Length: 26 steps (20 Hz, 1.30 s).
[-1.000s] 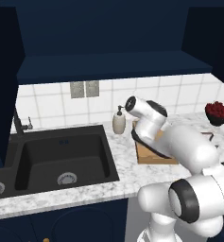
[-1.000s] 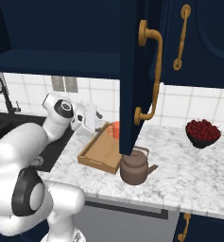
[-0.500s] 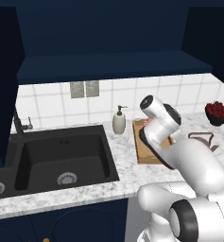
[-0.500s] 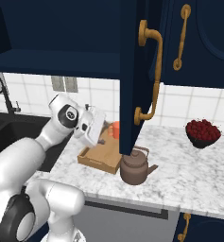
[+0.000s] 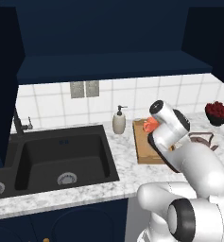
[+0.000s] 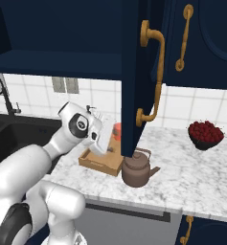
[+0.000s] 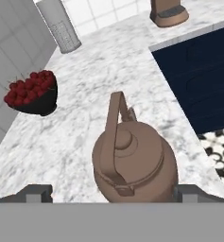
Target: Pick the kettle from the counter and place it on the tray. Then pick the mug from the cabinet and place it on the tray. Then close the cabinet doors.
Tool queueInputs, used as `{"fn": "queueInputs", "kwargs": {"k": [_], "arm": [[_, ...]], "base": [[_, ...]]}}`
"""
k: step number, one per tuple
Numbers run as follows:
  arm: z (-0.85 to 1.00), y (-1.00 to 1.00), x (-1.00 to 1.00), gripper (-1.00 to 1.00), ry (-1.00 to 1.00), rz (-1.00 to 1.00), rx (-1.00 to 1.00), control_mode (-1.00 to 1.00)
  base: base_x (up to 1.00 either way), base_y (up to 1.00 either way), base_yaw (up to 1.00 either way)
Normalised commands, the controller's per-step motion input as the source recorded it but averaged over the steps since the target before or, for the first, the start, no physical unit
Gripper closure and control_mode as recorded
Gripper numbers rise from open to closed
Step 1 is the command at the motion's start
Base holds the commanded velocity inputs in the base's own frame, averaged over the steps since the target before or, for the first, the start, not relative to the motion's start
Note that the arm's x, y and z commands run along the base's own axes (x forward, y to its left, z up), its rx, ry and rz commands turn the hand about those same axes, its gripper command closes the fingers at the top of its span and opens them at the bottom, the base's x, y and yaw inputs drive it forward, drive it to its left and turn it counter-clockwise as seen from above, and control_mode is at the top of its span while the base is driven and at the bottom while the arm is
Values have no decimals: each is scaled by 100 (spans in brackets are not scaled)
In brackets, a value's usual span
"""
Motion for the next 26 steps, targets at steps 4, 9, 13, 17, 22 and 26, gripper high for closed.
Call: {"fn": "queueInputs", "kwargs": {"k": [4,9,13,17,22,26], "arm": [[-13,-29,9,-100,0,-4,0,-100],[-18,-25,15,-100,0,-2,2,-100],[-20,-27,19,-100,0,0,7,-100],[-25,-28,13,-100,0,0,7,-100],[-18,-19,0,-100,-3,0,9,-100],[-21,-13,-3,100,-2,0,6,-100]], "base": [[0,0,0],[0,0,0],[0,0,0],[0,0,0],[0,0,0],[0,0,0]]}}
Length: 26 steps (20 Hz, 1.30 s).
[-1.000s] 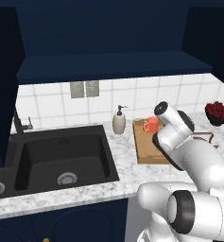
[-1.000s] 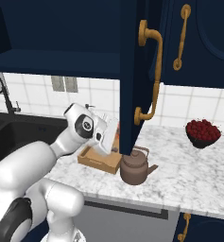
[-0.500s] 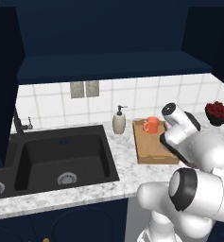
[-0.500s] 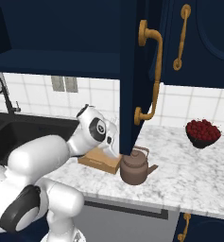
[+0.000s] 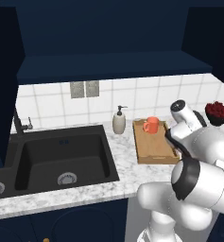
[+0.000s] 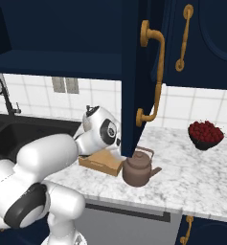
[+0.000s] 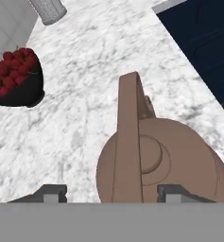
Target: Pick the kettle from the counter and place it on the tray. Then pick the mug from the cabinet and place it on the tray. Then close the cabinet doors.
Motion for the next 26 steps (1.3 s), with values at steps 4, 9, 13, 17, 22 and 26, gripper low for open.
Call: {"fn": "queueInputs", "kwargs": {"k": [4,9,13,17,22,26], "arm": [[-14,-1,-3,100,-6,0,3,-100],[-7,33,-10,100,-10,0,0,-100],[7,57,-30,100,-21,0,0,-100],[39,54,-13,100,-33,-2,-3,-100],[48,38,-3,100,-25,-6,-12,-100],[46,35,-2,100,-12,-4,-10,-100]], "base": [[0,0,0],[0,0,0],[0,0,0],[0,0,0],[0,0,0],[0,0,0]]}}
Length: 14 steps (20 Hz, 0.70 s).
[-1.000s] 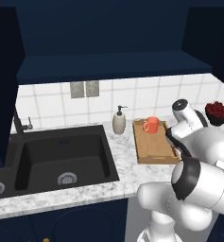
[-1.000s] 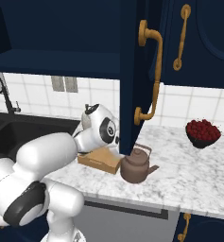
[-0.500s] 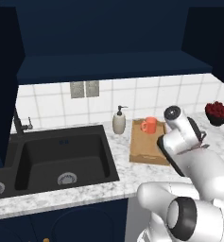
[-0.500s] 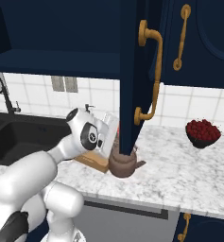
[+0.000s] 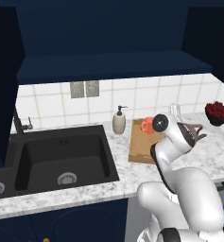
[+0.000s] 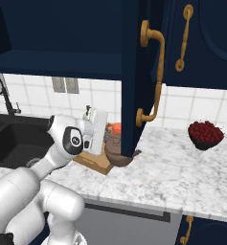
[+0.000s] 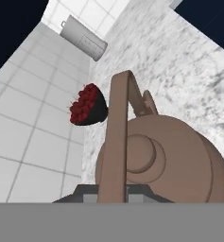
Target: Pick the kettle from the counter and place it on the tray. Then pick the mug from the cabinet and place it on the tray. Then close the cabinet doors.
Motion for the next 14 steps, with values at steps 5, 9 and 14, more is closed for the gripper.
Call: {"fn": "queueInputs", "kwargs": {"k": [5,9,14], "arm": [[19,59,5,100,1,0,-4,-100],[3,69,11,100,7,0,-1,-100],[0,54,30,100,6,0,0,-100]], "base": [[0,0,0],[0,0,0],[0,0,0]]}}
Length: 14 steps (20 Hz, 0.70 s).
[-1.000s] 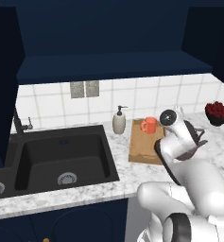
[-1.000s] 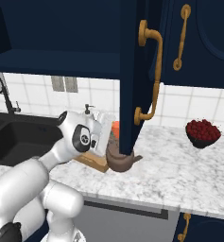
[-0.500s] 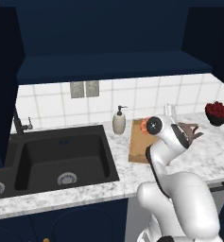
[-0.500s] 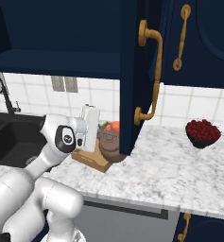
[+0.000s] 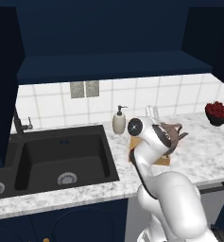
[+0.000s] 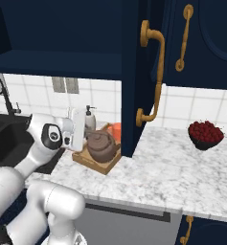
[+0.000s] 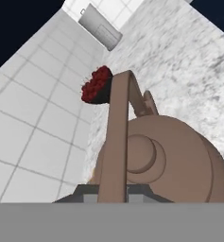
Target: Pick the kettle from the counter and place it on the tray. Then pick the mug from the cabinet and place it on the tray. Then close the cabinet doors.
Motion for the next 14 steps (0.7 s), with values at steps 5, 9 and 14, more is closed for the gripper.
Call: {"fn": "queueInputs", "kwargs": {"k": [5,9,14], "arm": [[0,27,42,100,2,0,0,-100],[-3,14,33,100,7,0,0,-100],[-13,1,20,100,3,1,0,-100]], "base": [[0,0,0],[0,0,0],[0,0,0]]}}
